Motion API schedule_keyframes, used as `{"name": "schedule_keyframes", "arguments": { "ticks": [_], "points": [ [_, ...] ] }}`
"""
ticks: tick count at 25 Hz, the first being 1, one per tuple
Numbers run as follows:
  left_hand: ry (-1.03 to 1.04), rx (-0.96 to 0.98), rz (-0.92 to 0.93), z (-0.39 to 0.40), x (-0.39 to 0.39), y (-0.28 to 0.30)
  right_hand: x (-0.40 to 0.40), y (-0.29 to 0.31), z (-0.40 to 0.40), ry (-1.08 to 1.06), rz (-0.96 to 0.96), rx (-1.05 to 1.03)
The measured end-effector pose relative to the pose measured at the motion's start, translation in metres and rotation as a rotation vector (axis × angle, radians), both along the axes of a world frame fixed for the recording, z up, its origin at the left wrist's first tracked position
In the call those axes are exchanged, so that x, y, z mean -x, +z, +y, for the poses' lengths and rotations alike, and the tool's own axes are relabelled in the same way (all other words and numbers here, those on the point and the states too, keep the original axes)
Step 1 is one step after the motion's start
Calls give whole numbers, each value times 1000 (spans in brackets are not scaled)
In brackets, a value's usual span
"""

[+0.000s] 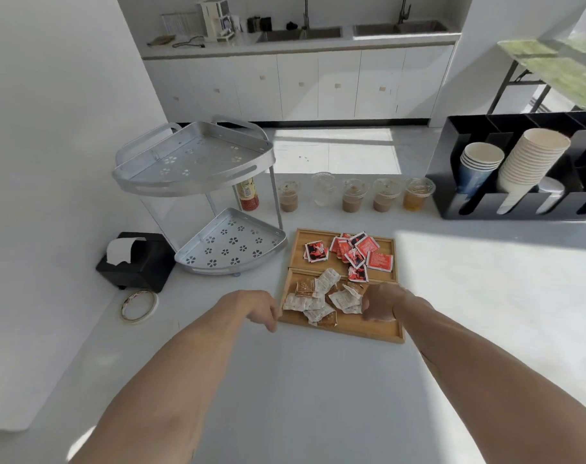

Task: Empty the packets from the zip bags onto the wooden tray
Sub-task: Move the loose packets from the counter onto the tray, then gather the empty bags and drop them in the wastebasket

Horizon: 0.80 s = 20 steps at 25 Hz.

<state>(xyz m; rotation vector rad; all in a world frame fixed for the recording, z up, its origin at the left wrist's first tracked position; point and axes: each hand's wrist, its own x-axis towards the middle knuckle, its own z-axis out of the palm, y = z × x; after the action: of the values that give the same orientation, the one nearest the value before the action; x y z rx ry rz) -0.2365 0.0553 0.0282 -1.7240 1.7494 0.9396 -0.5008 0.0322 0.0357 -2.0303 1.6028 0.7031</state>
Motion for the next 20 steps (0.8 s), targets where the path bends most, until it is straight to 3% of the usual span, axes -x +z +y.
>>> {"name": "schedule_keyframes", "arguments": {
  "ticks": [3,13,20],
  "points": [
    [33,-95,-25,32,-34,10,-38,-1,17,99,9,-15],
    [297,-67,-55,142,-192,10,-201,-15,84,320,-83,-99],
    [359,34,-95,194,-275,-9,-289,-30,115,413,-65,-102]
  ]
}}
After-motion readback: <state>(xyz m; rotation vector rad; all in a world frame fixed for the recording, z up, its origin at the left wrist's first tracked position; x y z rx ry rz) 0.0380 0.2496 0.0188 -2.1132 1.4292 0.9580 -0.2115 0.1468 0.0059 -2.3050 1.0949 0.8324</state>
